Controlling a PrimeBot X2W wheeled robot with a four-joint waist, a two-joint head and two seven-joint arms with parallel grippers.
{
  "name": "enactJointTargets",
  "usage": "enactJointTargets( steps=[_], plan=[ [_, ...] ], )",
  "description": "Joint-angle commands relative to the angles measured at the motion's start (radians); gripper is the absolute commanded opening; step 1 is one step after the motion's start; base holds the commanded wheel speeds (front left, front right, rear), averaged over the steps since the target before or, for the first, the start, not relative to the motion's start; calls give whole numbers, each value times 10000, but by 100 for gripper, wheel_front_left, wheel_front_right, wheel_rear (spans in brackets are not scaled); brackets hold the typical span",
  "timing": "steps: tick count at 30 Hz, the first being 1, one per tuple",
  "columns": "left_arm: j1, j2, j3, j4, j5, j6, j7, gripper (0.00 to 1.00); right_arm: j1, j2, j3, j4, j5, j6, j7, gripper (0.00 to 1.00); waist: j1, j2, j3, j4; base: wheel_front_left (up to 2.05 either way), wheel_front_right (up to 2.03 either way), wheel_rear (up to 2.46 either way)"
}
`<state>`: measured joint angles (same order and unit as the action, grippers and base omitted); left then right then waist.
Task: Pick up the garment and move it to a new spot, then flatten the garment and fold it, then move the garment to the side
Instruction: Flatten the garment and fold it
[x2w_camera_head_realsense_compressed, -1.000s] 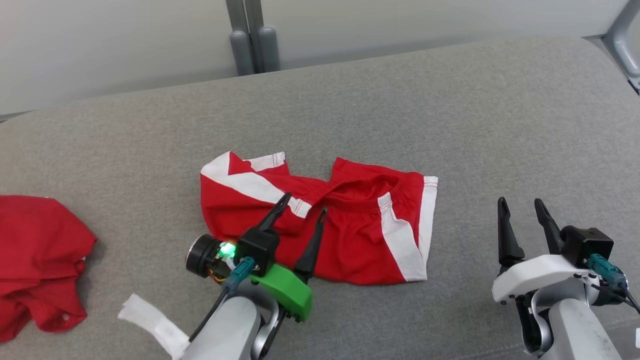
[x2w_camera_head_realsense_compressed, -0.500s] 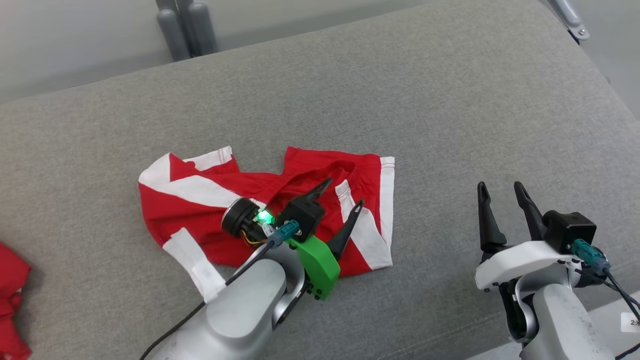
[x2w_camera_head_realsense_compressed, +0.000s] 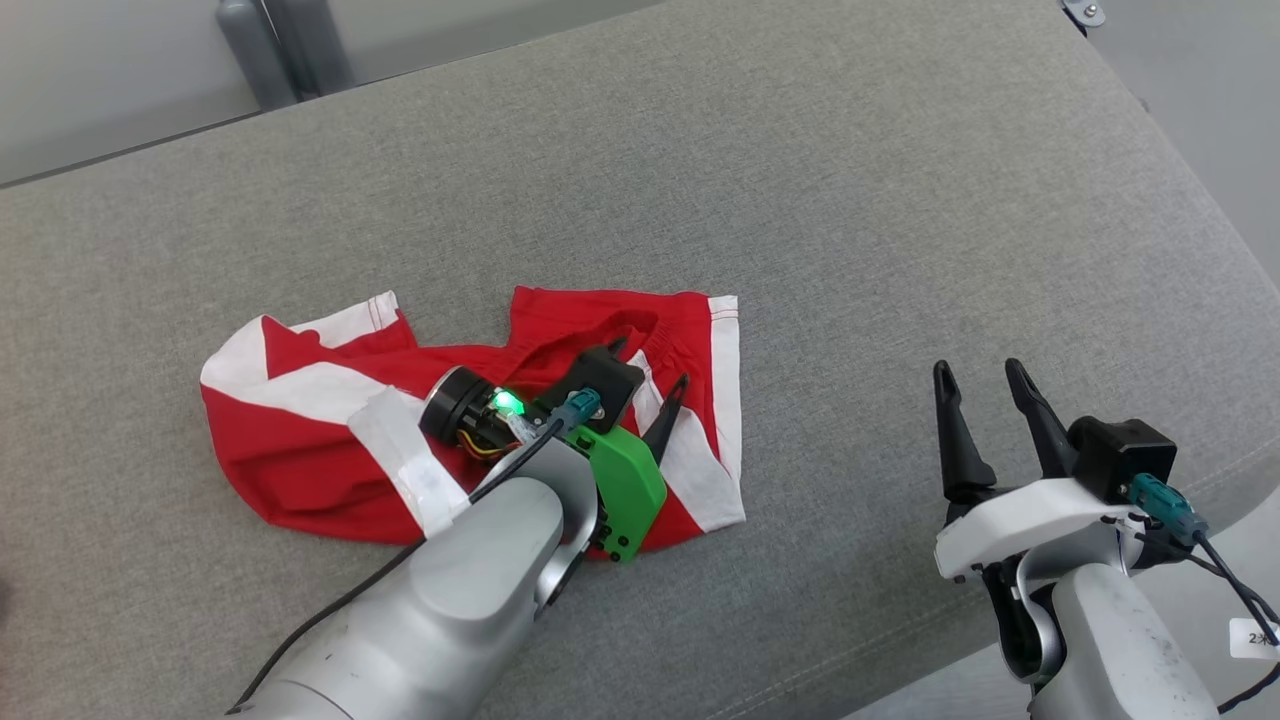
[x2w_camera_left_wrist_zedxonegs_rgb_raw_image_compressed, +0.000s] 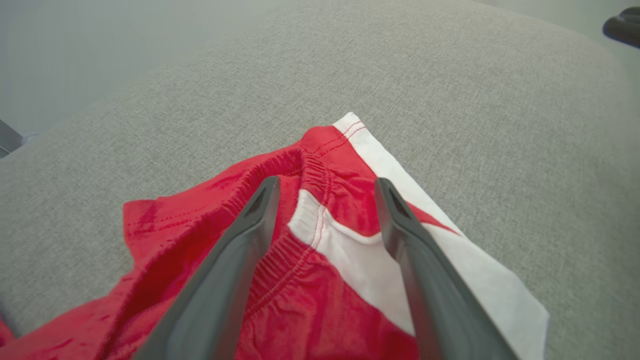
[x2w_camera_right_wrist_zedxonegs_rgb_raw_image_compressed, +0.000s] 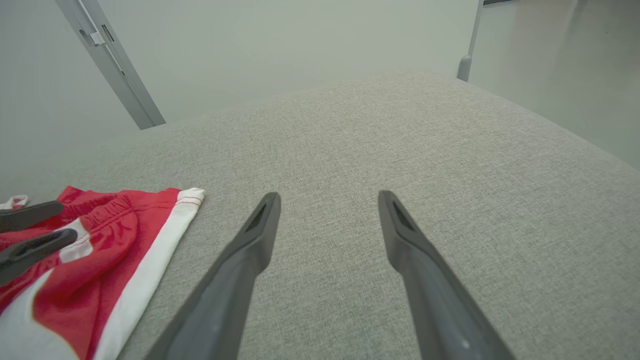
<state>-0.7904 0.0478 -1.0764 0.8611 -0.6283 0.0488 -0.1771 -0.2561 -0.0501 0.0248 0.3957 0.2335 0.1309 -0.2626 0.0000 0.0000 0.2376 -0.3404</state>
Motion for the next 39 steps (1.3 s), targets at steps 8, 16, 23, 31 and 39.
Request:
enactJointTargets(
  steps=[8, 16, 23, 31, 39],
  plan=[
    [-403, 54, -809, 456, -455, 354, 244, 35, -190, -14, 6, -29, 96, -4, -30, 100, 0, 0, 141, 43, 0, 0, 0],
    [-565, 55, -1350, 635, -816, 359, 332, 0, -241, -14, -8, 23, 123, -4, -30, 100, 0, 0, 123, 155, 0, 0, 0],
    [-619, 56, -1562, 657, -1041, 315, 56, 0, -246, -14, 43, 54, 158, -4, -30, 100, 0, 0, 65, 167, 0, 0, 0],
    [-978, 49, -1480, 113, -1295, 532, -714, 0, -41, -14, -131, 107, 30, -4, -30, 100, 0, 0, -118, 264, 0, 0, 0],
    [-1422, 54, 153, -2328, -321, 1196, -887, 0, 47, -15, -269, 166, -64, -4, -30, 100, 0, 0, -508, 666, 0, 0, 0]
  ],
)
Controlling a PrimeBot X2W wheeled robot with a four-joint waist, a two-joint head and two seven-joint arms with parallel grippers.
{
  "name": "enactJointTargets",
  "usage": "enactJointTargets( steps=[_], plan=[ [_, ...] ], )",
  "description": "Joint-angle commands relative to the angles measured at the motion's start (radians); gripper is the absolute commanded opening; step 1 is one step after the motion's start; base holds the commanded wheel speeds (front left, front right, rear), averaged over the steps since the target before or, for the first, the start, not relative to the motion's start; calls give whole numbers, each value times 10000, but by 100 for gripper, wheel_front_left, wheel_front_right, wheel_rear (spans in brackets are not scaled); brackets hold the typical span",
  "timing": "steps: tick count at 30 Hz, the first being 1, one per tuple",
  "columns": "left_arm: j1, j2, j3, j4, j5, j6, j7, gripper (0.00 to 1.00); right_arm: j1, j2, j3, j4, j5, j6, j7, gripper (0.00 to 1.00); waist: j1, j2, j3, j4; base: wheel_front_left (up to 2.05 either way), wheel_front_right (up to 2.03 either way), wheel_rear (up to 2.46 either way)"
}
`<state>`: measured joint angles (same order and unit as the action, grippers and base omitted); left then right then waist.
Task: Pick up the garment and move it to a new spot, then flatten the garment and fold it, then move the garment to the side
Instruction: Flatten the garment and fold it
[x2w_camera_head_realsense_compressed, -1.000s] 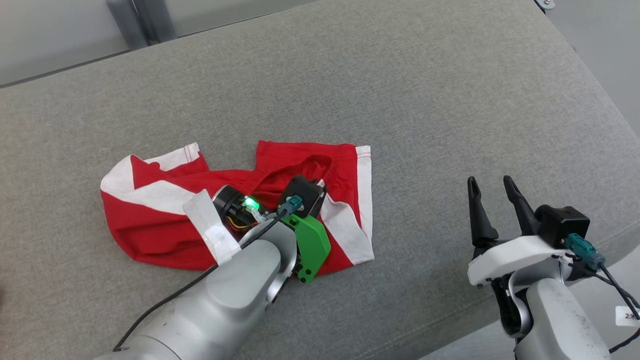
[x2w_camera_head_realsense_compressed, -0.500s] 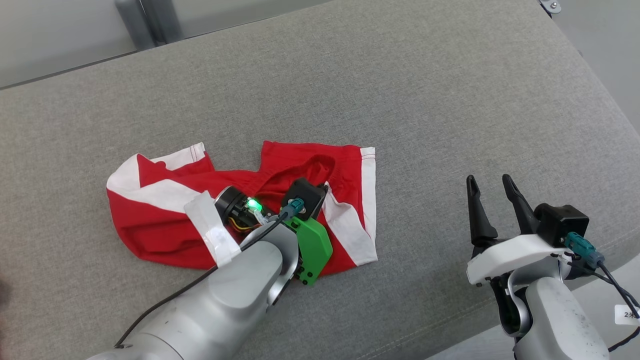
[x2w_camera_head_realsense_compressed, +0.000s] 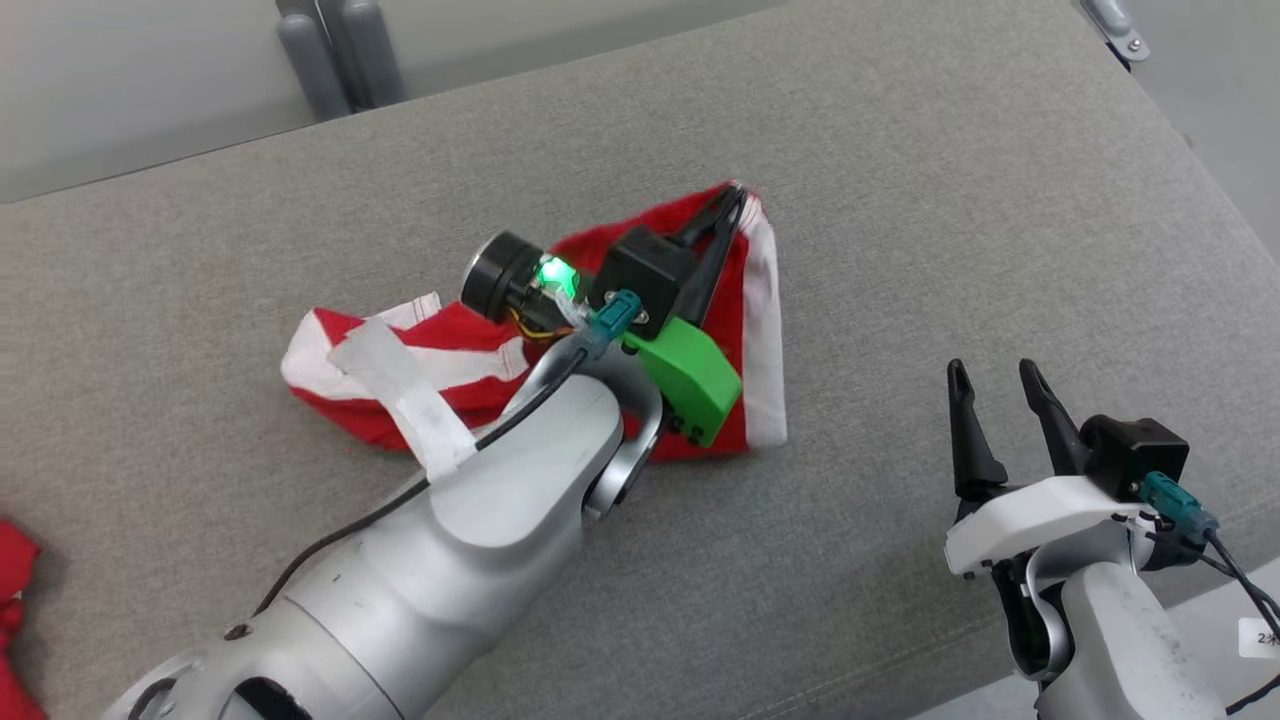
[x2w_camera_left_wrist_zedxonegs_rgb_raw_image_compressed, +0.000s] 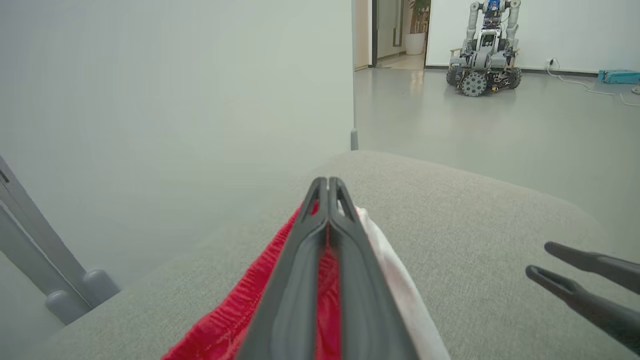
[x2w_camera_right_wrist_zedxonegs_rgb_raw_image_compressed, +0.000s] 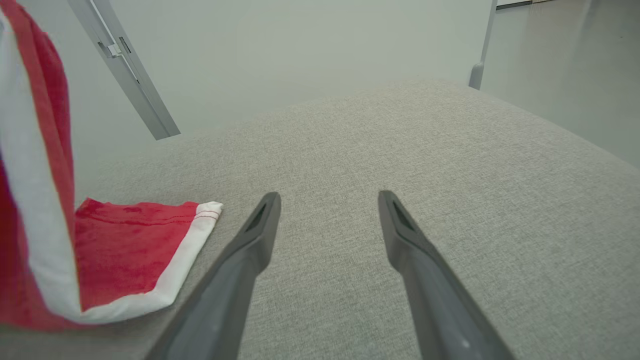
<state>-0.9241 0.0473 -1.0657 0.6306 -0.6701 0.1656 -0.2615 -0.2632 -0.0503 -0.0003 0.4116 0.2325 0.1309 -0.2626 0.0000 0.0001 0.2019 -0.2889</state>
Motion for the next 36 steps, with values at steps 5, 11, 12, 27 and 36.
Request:
enactJointTargets(
  steps=[5, 11, 12, 27, 36],
  plan=[
    [658, 63, 1995, -1471, 1137, 392, -34, 0, 207, -13, -77, 34, -51, -4, -30, 100, 0, -1, -459, 524, 0, 0, 0],
    [1858, 267, 3759, -1521, 1812, 147, -27, 0, 371, -16, -295, 5, -101, -4, -30, 100, 0, -1, -627, 1193, 0, 0, 0],
    [2070, 315, 3948, -1461, 1896, 95, -27, 0, 390, -13, -329, 7, -106, -4, -30, 100, 0, -1, -640, 1302, 0, 0, 0],
    [5507, 852, 6970, -526, 2666, -154, -30, 0, 487, -16, -378, 47, -295, -4, -30, 100, 0, -1, -957, 2142, 0, 0, 0],
    [6463, 671, 8202, 476, 3075, -222, -30, 29, 754, -16, -211, 137, -366, -4, -30, 100, 0, -1, -1445, 2029, 0, 0, 0]
  ],
)
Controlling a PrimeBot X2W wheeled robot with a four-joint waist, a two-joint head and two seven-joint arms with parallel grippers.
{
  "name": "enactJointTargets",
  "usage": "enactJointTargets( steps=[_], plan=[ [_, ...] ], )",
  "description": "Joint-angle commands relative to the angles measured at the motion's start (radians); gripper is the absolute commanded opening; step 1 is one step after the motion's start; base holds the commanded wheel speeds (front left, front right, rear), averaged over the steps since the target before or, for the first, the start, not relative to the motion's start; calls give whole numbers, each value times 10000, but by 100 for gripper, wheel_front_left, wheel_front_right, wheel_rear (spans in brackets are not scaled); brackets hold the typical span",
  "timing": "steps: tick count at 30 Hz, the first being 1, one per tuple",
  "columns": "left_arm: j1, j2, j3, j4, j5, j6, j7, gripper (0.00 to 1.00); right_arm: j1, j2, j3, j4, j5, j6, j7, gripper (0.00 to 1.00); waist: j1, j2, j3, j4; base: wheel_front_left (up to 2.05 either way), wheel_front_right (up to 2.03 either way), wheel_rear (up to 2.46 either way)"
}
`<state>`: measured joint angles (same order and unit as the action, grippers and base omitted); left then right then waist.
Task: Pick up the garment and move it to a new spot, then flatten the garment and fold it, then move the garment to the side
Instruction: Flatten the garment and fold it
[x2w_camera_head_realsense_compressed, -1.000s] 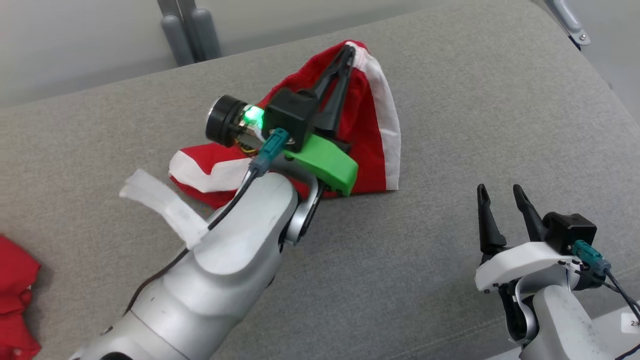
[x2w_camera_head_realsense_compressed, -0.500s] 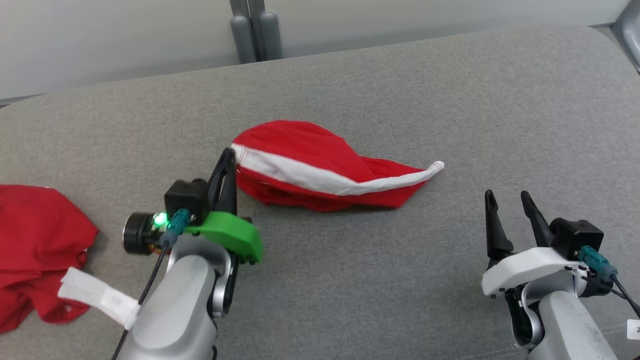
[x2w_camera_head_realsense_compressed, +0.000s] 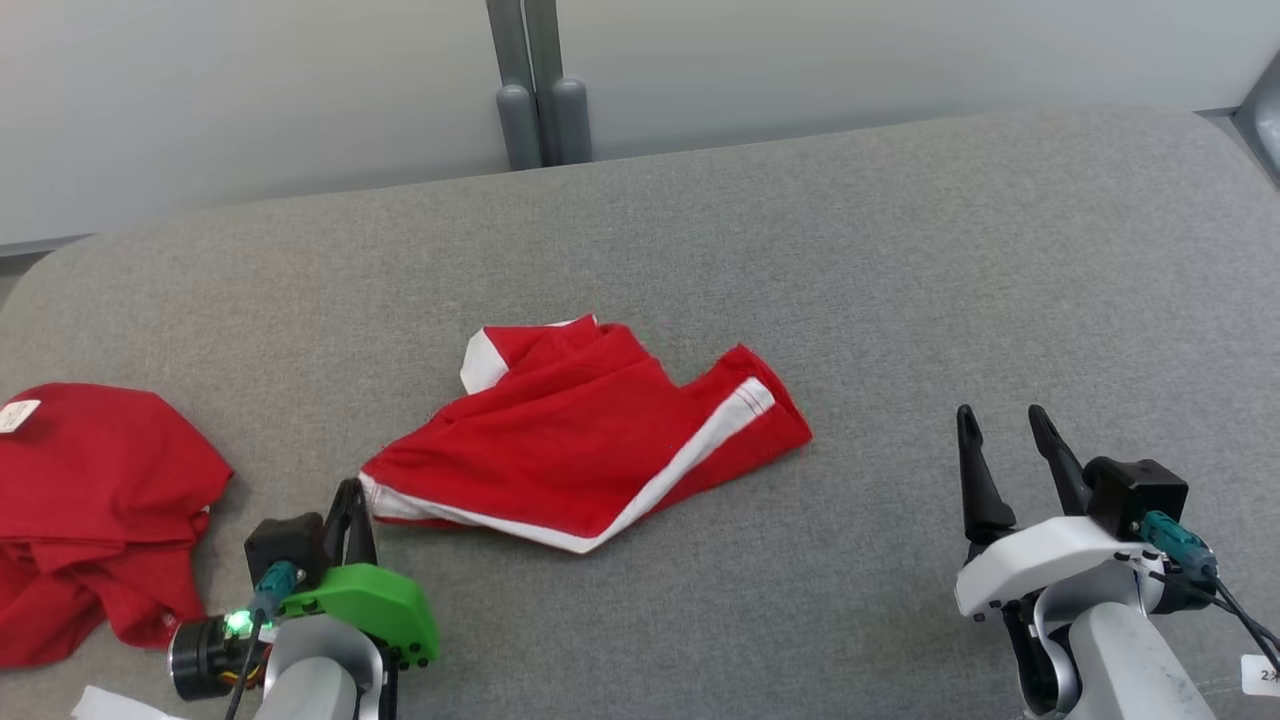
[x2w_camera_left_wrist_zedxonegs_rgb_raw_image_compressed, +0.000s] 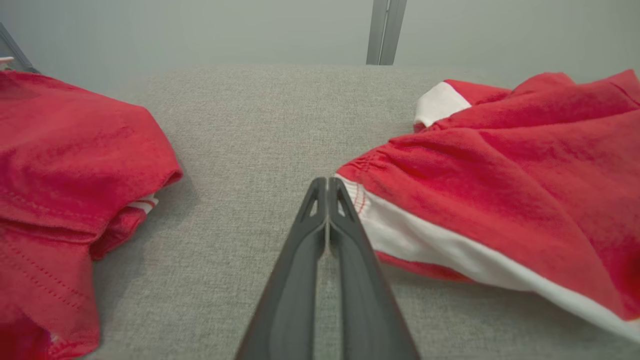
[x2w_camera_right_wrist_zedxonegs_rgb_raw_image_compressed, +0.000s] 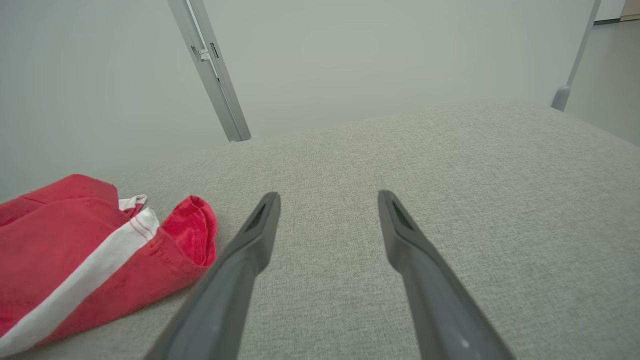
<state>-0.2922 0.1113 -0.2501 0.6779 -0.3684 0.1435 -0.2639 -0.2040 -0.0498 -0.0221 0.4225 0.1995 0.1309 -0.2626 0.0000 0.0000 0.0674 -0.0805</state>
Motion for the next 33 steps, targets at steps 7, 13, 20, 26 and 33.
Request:
enactJointTargets(
  steps=[7, 13, 20, 26, 33],
  plan=[
    [803, -181, 788, -494, 874, 55, -5, 100, 297, -21, 85, -64, -71, -4, -30, 100, 0, 0, -324, -127, 0, 0, 0],
    [1464, -300, 1258, -1533, 1707, 27, -5, 100, 446, -22, 501, -427, -189, -4, -30, 100, 0, 0, -447, -130, 0, 0, 0],
    [2140, -442, 1556, -2196, 2424, -14, -5, 100, 765, -24, 1082, -649, -452, -4, -30, 100, 0, 0, -620, 59, 0, 0, 0],
    [2375, -499, 1629, -2312, 2811, -198, -5, 100, 998, -22, 1287, -637, -479, -4, -30, 100, 0, 0, -761, 267, 0, 0, 0],
    [2464, -558, 1537, -2430, 2939, -391, -5, 100, 1076, -21, 1554, -392, -672, -4, -30, 100, 0, 0, -699, 427, 0, 0, 0]
  ],
)
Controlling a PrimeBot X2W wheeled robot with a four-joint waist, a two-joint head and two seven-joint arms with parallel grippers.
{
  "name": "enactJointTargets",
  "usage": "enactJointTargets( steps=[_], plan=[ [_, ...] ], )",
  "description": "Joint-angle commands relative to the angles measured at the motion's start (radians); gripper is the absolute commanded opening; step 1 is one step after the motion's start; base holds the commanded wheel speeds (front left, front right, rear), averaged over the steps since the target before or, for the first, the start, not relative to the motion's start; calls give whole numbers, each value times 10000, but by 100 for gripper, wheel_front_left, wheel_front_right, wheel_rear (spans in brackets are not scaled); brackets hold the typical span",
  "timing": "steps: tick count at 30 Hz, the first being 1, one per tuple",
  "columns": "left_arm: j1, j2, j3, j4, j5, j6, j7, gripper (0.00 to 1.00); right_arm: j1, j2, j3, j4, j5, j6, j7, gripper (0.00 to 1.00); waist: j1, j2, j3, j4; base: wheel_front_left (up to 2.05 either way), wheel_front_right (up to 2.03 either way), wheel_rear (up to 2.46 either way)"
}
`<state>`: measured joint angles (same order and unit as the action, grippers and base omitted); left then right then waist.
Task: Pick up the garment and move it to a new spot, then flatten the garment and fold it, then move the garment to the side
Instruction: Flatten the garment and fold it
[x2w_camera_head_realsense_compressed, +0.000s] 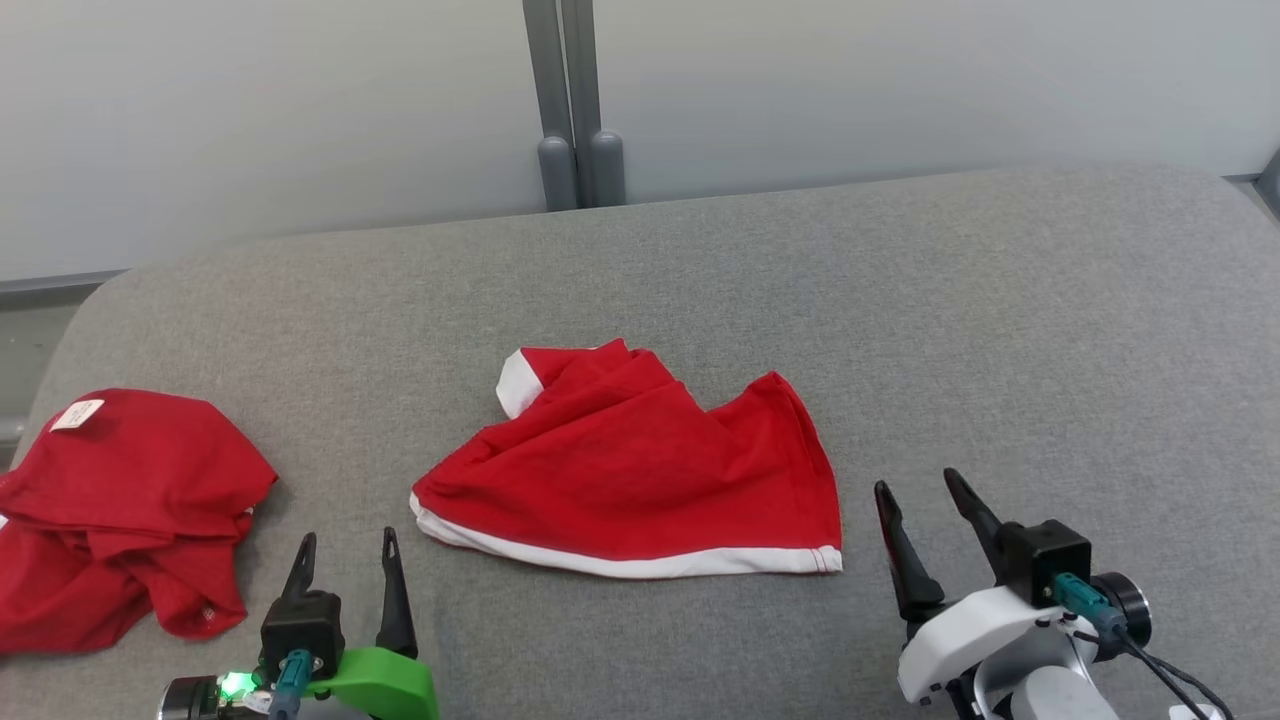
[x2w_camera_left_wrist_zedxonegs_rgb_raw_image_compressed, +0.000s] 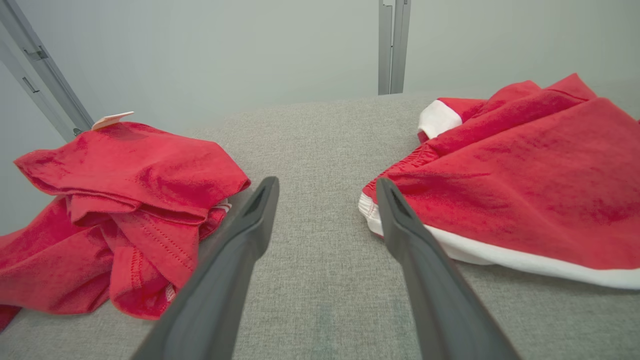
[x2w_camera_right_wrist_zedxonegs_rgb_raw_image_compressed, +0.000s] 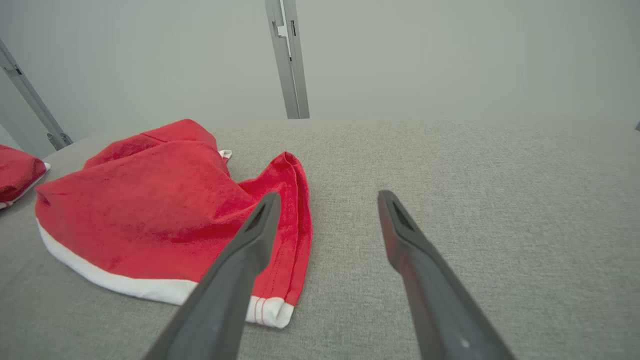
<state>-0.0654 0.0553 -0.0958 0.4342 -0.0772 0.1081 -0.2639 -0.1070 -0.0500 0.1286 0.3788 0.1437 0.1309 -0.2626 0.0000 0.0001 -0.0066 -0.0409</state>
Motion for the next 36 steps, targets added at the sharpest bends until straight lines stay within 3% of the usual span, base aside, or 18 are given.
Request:
enactJointTargets(
  steps=[1, 17, 26, 27, 28, 29, 30, 31, 32, 36],
  plan=[
    [197, -3, -27, 33, 16, -57, -5, 100, 98, -17, 137, 126, -145, -4, -30, 100, 0, -1, 78, 51, 0, 0, 0],
    [-276, -36, -471, 239, -413, -182, -5, 100, -602, -25, 1207, 2321, -770, -4, -30, 100, 0, -1, 812, 625, 0, 0, 0],
    [-406, -38, -578, 293, -558, -285, -5, 100, -929, -22, 1273, 2811, -795, -4, -30, 99, 0, -1, 1013, 688, 0, 0, 0],
    [-407, -38, -584, 299, -588, -289, -5, 100, -942, -23, 1257, 2848, -787, -4, -30, 74, 0, -1, 1026, 685, 0, 0, 0],
    [-404, -38, -590, 300, -605, -296, -5, 100, -966, -23, 1248, 2857, -781, -4, -30, 60, 0, -1, 1034, 682, 0, 0, 0],
    [-398, -38, -602, 303, -624, -310, -5, 100, -995, -22, 1238, 2862, -788, -4, -30, 39, 0, -1, 1045, 678, 0, 0, 0],
    [-402, -38, -611, 309, -639, -324, -5, 100, -1003, -22, 1214, 2892, -774, -4, -30, 32, 0, -1, 1057, 675, 0, 0, 0],
    [-418, -37, -617, 312, -643, -337, -5, 100, -1006, -23, 1167, 2943, -775, -4, -30, 4, 0, -1, 1066, 668, 0, 0, 0],
    [-433, -37, -629, 311, -651, -340, -5, 100, -1017, -22, 1138, 2972, -813, -4, -30, 0, 0, -1, 1077, 664, 0, 0, 0],
    [-476, -37, -698, 345, -737, -386, -5, 100, -1057, -33, 749, 2951, -912, -5, -30, 0, 0, -1, 1110, 628, 0, 0, 0]
  ],
)
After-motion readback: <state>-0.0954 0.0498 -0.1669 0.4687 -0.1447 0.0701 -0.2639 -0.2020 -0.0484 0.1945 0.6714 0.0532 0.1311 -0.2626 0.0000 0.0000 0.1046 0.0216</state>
